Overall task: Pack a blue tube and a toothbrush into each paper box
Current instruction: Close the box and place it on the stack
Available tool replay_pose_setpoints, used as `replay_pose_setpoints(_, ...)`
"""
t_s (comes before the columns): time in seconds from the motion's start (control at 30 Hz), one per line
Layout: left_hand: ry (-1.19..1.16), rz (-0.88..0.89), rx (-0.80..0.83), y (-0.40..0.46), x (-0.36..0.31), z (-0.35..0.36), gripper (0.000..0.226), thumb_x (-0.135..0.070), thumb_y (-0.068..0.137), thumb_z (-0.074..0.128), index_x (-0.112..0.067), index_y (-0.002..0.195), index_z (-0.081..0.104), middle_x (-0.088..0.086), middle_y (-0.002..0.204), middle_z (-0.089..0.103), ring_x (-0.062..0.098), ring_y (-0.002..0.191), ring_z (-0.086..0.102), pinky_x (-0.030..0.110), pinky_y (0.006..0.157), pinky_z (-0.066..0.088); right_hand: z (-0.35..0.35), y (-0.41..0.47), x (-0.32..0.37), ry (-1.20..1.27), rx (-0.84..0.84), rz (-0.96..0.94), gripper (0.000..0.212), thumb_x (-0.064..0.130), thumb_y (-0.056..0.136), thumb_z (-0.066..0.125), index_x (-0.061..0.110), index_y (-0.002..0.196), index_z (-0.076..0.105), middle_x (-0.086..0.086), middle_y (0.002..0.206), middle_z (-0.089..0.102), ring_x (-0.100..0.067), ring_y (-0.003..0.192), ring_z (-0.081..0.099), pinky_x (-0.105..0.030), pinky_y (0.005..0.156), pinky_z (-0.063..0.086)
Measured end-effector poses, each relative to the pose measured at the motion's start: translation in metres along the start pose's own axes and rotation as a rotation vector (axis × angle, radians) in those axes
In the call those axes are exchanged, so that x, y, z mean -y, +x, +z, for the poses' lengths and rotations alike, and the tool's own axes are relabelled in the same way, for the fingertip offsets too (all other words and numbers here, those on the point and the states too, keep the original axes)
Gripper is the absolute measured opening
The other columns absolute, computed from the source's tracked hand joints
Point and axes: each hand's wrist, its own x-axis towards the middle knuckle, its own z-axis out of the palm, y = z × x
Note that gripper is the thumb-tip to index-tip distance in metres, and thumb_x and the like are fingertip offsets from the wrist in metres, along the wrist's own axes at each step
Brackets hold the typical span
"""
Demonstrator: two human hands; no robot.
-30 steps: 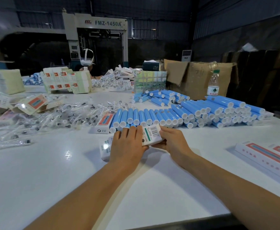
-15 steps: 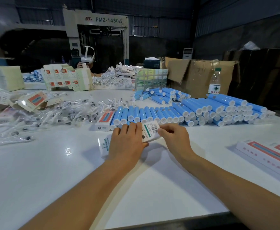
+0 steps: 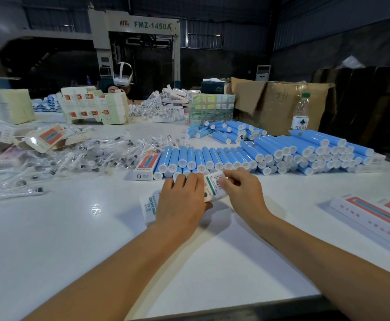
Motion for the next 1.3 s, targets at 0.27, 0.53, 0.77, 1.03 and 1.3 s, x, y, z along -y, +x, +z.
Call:
replay_pose_setpoints(0.27,-0.019,-0.063,-0.014,0.003,0.005,-0.003,0.067,-0.057,0.094,0.035,-0.012,0.142,0.021,0.002,0.135,0.038,0.021,0.12,0.039,0.032,0.094,0.03,0.002,0.001,-0.001,0.069,-0.009,0.012,0.007,0.012,0.09,0.062,0.015,0.088,0.068,0.004,0.083,0.06,-0.006,0.074,0.052,-0.012,0.063,0.041)
replay_pose_setpoints(0.53,-0.005,-0.083,-0.014,0.005,0.005,-0.002,0.069,-0.058,0.094,0.037,-0.011,0.142,0.021,0.003,0.135,0.04,0.022,0.12,0.04,0.033,0.095,0.032,0.008,-0.002,-0.003,0.1,-0.079,0.09,0.021,0.013,0.088,0.064,0.015,0.068,0.057,0.003,0.067,0.058,-0.008,0.062,0.049,-0.013,0.052,0.038)
replay_pose_setpoints(0.77,-0.129,-0.133,-0.055,0.009,0.01,-0.007,0.067,-0.06,0.092,0.036,-0.017,0.141,0.024,0.0,0.133,0.041,0.02,0.12,0.04,0.031,0.094,0.033,0.003,-0.004,0.001,0.254,-0.072,0.004,0.018,0.015,0.094,0.056,0.016,0.077,0.061,0.002,0.07,0.058,-0.003,0.058,0.046,-0.014,0.052,0.038)
replay_pose_setpoints(1.03,-1.757,-0.376,-0.168,0.015,0.01,-0.035,0.019,-0.048,0.09,0.048,-0.032,0.099,0.054,-0.013,0.091,0.064,0.003,0.088,0.06,0.023,0.077,0.05,0.007,-0.015,0.005,0.24,0.184,-0.106,0.05,0.048,0.081,0.049,0.041,0.129,0.04,0.012,0.104,0.05,0.002,0.089,0.05,-0.013,0.074,0.042)
replay_pose_setpoints(1.3,-2.219,-0.766,-0.027,0.019,0.025,-0.021,0.011,-0.019,0.096,0.048,-0.02,0.097,0.059,0.004,0.077,0.069,0.017,0.08,0.069,0.041,0.077,0.056,0.019,-0.013,-0.003,-0.011,0.34,-0.196,0.067,0.051,0.082,0.053,0.042,0.145,0.03,0.009,0.118,0.047,0.002,0.106,0.045,-0.011,0.083,0.042)
